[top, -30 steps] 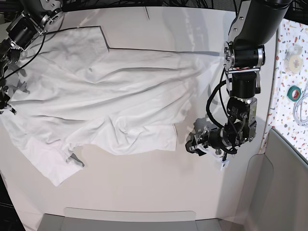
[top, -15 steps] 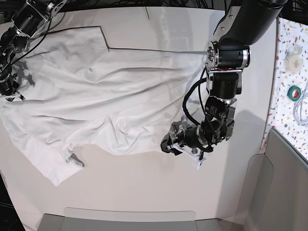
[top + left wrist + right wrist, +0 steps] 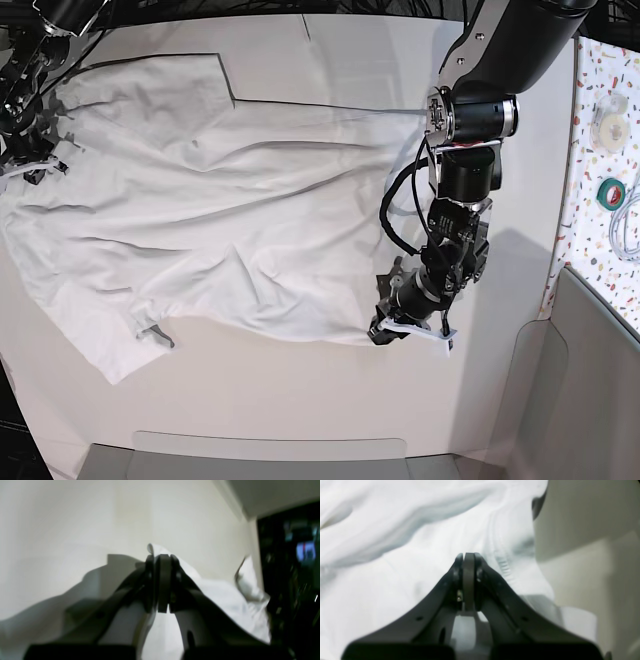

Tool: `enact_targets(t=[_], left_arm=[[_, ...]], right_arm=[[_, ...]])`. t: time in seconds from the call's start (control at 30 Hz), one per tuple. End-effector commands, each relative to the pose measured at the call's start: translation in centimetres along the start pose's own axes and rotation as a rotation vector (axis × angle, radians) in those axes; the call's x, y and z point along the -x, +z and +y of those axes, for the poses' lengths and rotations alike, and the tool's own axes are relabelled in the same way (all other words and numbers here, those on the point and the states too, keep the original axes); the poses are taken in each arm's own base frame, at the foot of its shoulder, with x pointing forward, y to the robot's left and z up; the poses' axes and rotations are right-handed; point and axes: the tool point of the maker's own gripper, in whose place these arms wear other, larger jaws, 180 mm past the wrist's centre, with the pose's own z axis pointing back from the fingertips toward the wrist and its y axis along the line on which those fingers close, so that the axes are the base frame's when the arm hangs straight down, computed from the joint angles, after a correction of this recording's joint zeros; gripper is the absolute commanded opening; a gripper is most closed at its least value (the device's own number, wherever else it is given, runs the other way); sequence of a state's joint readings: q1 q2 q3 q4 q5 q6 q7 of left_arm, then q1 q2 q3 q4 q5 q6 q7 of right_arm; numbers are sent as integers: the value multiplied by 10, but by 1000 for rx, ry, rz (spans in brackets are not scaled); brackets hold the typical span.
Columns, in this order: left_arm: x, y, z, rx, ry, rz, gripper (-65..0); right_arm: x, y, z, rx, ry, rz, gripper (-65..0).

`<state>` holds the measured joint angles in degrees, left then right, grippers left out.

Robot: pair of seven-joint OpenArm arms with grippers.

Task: Layout the t-shirt on the table in an organized manner, then fold the t-shirt properly
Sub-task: 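Release the edge and smooth the shirt body with the left gripper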

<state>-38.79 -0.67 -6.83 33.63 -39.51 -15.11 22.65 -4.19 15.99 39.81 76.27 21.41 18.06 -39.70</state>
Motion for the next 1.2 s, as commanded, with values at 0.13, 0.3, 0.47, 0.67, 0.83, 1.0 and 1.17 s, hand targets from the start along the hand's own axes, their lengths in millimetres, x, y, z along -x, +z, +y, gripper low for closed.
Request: enact_targets(t=[0.13,0.3,0.47,0.67,0.83,1.0,1.17], left_arm=[[-79,4,-26,63,47,-243,-650],[-116,21,-15,55,108,-409,-650],[-110,20,4,-33,140,-390,-455],[-84,38,82,-329,230,-280,-368],[-103,72,95,-324,170,-196,-370],[-91,116,88,-296,50,-164,-422],[-63,158,83,-298,-48,-126,-573]], right_arm=[[52,8,-17,43,41,204,-650],[51,8,-16,41,44,203,-650],[47,6,-12,34,40,192,-650],[24,3,-2,19,43,142,-650],[-50,29,25,-6,117,-73,-571],[-139,56,61,-49,126,-324,-607],[-191,43,81,-101,48,-345,-650]])
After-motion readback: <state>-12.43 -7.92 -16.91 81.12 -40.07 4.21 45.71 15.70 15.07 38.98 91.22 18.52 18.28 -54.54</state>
